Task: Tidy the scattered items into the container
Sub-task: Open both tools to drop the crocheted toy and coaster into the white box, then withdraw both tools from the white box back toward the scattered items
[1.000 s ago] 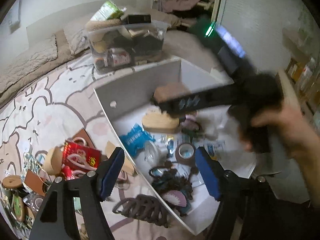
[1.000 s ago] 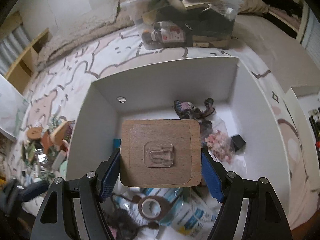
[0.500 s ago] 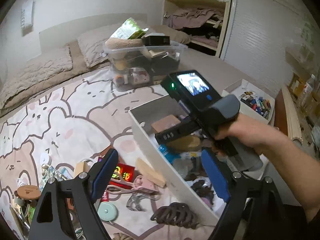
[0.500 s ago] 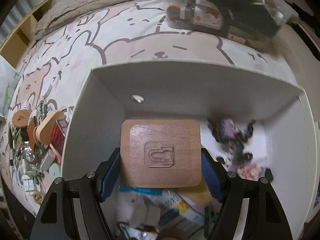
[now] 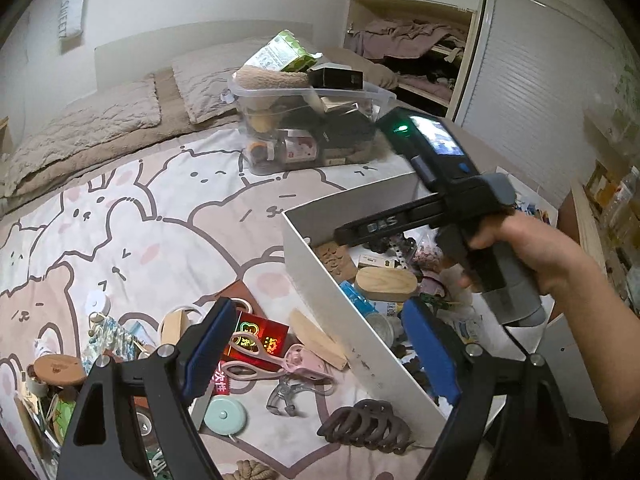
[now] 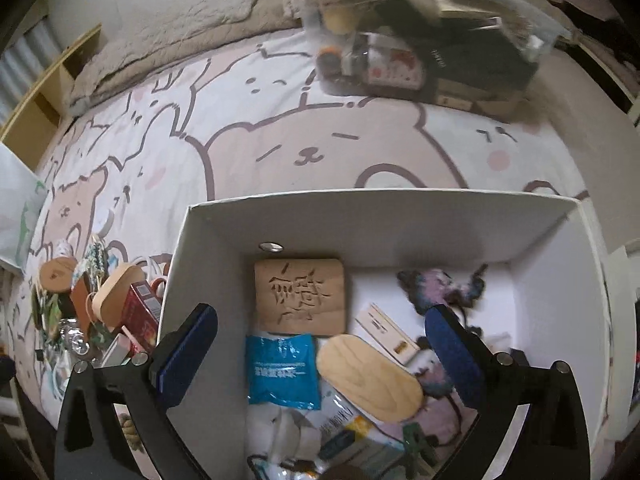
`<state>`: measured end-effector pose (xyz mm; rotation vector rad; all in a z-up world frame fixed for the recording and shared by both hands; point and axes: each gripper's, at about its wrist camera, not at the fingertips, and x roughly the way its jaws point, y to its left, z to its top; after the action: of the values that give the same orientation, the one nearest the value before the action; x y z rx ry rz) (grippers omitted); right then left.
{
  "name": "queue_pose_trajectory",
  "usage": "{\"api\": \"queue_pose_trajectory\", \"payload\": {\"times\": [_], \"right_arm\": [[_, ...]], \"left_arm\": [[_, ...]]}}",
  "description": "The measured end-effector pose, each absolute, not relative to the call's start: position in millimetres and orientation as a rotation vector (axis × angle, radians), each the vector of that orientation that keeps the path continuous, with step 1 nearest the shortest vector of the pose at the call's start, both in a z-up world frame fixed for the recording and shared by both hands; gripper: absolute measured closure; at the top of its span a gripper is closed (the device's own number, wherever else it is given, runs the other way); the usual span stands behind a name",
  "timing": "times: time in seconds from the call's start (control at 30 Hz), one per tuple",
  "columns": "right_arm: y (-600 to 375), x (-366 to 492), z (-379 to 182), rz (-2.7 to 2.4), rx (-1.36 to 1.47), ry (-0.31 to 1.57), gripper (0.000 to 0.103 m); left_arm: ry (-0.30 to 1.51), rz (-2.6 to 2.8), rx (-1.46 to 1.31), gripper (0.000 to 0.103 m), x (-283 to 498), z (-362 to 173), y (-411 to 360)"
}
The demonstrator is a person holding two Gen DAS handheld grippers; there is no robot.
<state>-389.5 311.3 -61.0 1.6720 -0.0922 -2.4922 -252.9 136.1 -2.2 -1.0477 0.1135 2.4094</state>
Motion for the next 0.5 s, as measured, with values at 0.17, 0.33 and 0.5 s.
{"api": "queue_pose_trajectory", "payload": {"times": [0.17, 0.33, 0.5], "right_arm": [[324.2, -374.4, -48.2, -2.518, 1.637, -0.138, 0.0], [331.2, -354.1, -38.8, -2.531, 1.594, -0.168, 0.0], [336.7, -333.1, -32.3, -2.553, 1.54, -0.198, 0.0]], "left_arm": [[0.113, 2.405, -1.049, 0.018, -249.4, -1.1, 138.1], [0.122, 2.406, -1.05, 0.017, -244.4, -0.6, 139.5], [0.113, 2.399, -1.056, 0.017, -239.2, -1.1, 141.7]]}}
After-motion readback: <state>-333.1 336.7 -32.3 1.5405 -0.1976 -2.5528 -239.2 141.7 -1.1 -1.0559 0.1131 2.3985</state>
